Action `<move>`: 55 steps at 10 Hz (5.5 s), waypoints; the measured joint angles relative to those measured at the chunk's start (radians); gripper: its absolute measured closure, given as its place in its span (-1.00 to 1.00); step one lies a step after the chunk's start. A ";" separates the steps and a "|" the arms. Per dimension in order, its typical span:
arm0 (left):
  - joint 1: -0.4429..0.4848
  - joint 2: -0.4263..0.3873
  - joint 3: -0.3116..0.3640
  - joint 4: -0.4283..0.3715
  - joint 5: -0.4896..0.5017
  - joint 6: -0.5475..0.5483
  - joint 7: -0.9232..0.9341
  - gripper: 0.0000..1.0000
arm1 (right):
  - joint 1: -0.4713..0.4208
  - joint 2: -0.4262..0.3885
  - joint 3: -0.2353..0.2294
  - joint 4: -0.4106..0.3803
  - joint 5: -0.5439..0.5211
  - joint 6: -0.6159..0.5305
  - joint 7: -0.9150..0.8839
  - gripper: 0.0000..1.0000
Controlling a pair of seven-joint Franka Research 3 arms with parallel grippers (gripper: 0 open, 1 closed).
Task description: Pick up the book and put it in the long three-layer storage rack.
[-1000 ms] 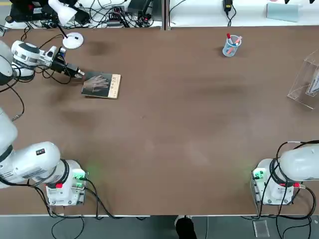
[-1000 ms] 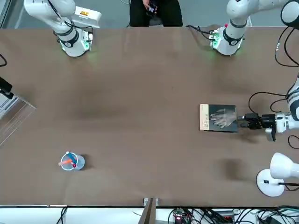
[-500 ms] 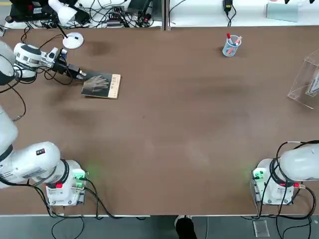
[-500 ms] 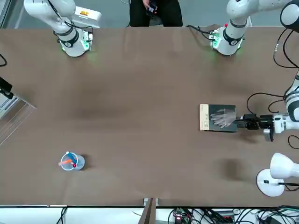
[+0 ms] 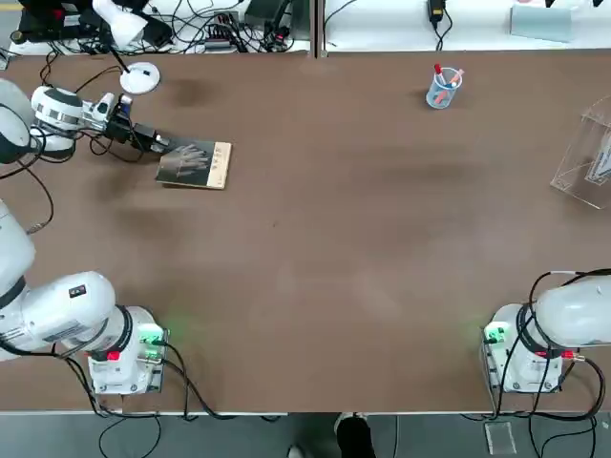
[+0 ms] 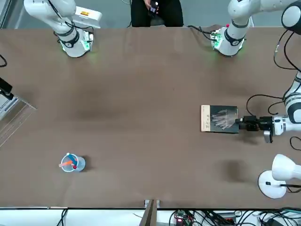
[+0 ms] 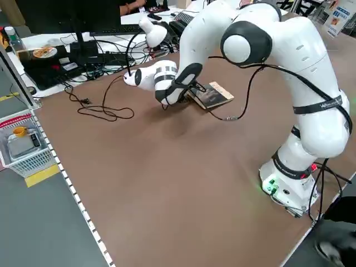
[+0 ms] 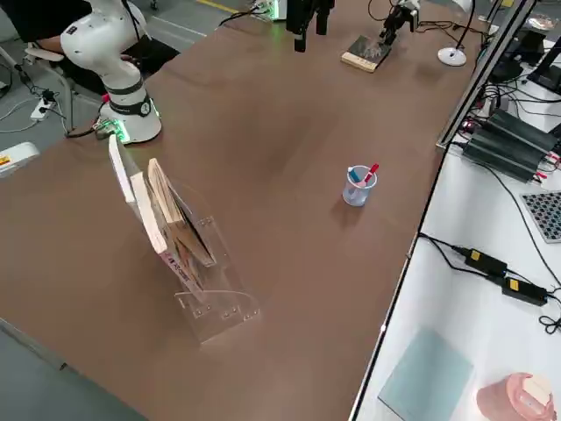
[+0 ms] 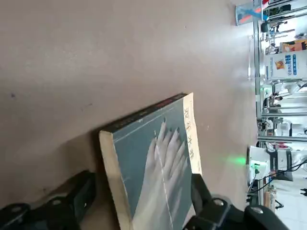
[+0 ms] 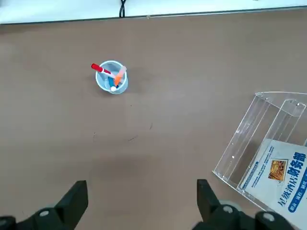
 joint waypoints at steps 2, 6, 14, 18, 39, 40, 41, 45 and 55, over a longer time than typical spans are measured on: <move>-0.003 0.004 0.000 0.001 -0.004 0.000 0.000 -0.67 | 0.000 0.000 0.000 0.000 0.000 -0.001 0.000 -1.00; -0.005 0.011 -0.001 0.009 -0.005 0.000 0.000 -0.65 | -0.001 0.000 -0.001 0.000 0.000 -0.017 0.000 -1.00; -0.009 0.022 -0.010 0.020 -0.024 0.000 0.000 -0.54 | -0.001 0.000 0.001 -0.001 0.000 -0.054 0.000 -1.00; -0.009 0.023 -0.010 0.020 -0.024 0.000 0.000 -0.53 | 0.000 0.000 0.003 -0.001 0.001 -0.057 0.000 -1.00; 0.010 0.039 -0.008 0.036 -0.024 -0.052 0.002 0.91 | 0.000 0.000 0.003 -0.001 0.001 -0.064 0.000 -1.00; 0.010 0.039 -0.008 0.036 -0.024 -0.054 0.002 0.92 | 0.000 0.000 0.003 -0.001 0.001 -0.064 0.000 -1.00; 0.010 0.039 -0.008 0.037 -0.024 -0.059 0.002 0.98 | 0.000 0.000 0.003 -0.001 0.001 -0.064 0.000 -1.00; 0.008 0.039 -0.008 0.040 -0.023 -0.086 0.002 0.98 | 0.000 0.000 0.003 -0.001 0.001 -0.064 0.000 -1.00; 0.004 0.029 -0.064 0.189 -0.024 -0.302 -0.234 0.99 | 0.000 0.000 0.003 -0.001 0.001 -0.064 0.000 -1.00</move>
